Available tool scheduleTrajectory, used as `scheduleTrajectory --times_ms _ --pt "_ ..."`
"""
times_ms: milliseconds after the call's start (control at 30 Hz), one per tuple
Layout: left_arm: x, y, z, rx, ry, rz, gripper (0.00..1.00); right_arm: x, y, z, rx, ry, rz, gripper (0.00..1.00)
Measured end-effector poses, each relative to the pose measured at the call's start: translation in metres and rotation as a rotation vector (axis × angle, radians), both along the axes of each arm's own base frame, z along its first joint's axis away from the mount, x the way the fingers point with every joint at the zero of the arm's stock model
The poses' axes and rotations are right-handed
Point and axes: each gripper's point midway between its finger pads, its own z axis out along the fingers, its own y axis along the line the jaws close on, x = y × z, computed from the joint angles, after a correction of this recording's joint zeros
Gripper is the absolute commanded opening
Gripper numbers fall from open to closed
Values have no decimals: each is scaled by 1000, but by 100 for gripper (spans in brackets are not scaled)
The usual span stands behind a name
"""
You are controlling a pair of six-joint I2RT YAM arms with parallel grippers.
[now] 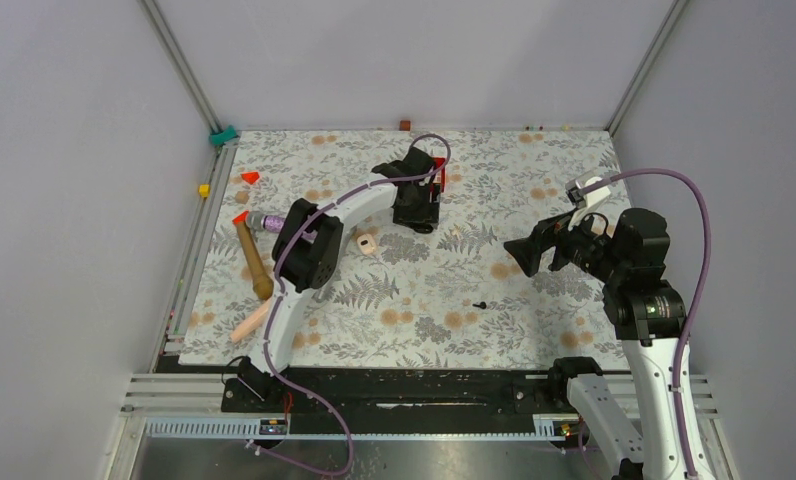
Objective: Insert the wireless bluetooth earbuds into the charging case
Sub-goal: Pick up the charging case at the center of the board.
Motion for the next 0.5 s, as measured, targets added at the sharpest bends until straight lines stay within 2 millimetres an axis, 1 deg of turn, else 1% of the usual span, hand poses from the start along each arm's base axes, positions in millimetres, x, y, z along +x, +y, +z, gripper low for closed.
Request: scheduleTrajectory --times_ms 133,200,367,500 --pt "1 -1 -1 9 -3 2 53 0 0 -1 -1 1 3 99" --pt "1 0 -2 13 -2 2 52 0 1 -1 -1 2 4 99" --pt "1 0 -2 19 -8 -8 38 0 1 -2 -4 1 6 99" --pt "1 0 -1 29 -30 -48 37 0 1 -2 -4 0 6 99"
